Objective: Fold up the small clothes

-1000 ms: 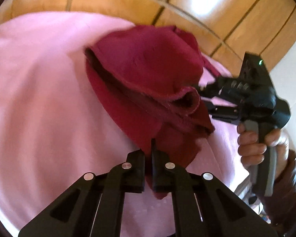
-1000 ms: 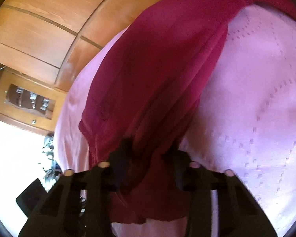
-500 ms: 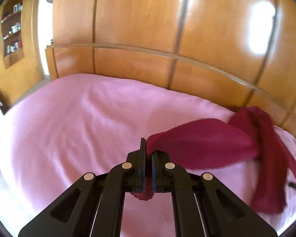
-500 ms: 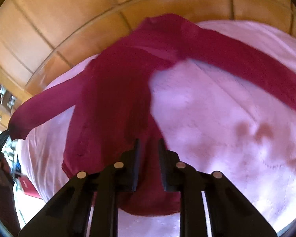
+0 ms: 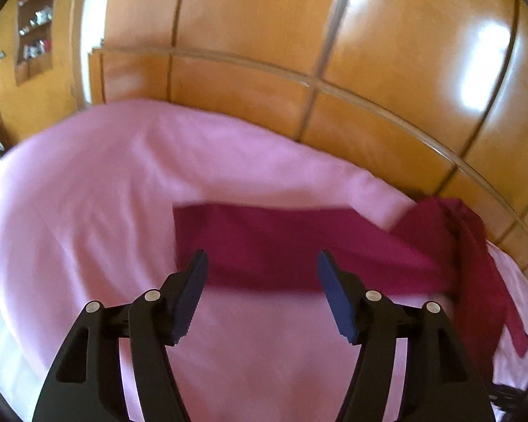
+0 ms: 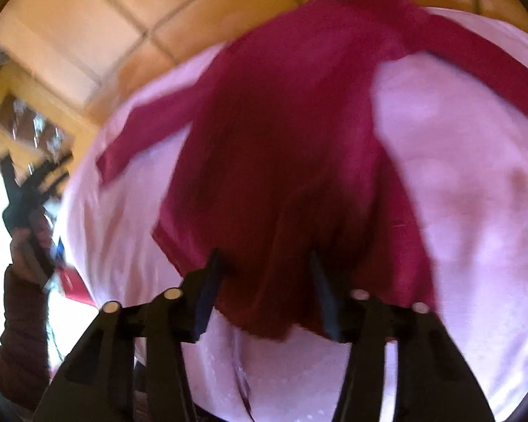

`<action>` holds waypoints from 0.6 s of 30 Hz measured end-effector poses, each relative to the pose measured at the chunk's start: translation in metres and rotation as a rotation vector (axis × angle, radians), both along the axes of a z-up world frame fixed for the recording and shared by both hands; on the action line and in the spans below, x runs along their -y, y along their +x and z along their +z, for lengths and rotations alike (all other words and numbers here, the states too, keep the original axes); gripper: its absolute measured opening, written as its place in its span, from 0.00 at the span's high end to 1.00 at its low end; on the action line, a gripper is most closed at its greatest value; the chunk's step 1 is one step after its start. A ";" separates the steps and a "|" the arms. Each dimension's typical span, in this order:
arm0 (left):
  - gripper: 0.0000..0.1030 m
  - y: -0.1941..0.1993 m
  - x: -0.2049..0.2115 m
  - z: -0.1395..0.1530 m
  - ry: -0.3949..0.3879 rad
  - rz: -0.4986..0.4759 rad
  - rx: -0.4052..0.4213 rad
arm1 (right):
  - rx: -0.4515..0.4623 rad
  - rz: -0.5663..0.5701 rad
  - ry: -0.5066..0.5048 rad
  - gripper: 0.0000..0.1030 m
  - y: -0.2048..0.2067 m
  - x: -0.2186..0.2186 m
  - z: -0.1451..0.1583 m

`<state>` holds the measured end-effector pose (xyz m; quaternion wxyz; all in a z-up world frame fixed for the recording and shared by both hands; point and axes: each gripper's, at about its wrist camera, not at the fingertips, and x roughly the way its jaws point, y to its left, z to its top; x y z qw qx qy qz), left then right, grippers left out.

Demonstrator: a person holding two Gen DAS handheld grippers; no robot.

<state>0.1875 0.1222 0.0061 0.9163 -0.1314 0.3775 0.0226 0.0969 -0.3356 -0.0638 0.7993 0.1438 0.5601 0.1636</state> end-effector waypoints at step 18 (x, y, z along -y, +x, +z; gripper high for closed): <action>0.39 -0.066 0.195 -0.049 -0.250 -0.622 -0.123 | 0.414 -0.538 -0.400 0.91 0.055 0.145 0.146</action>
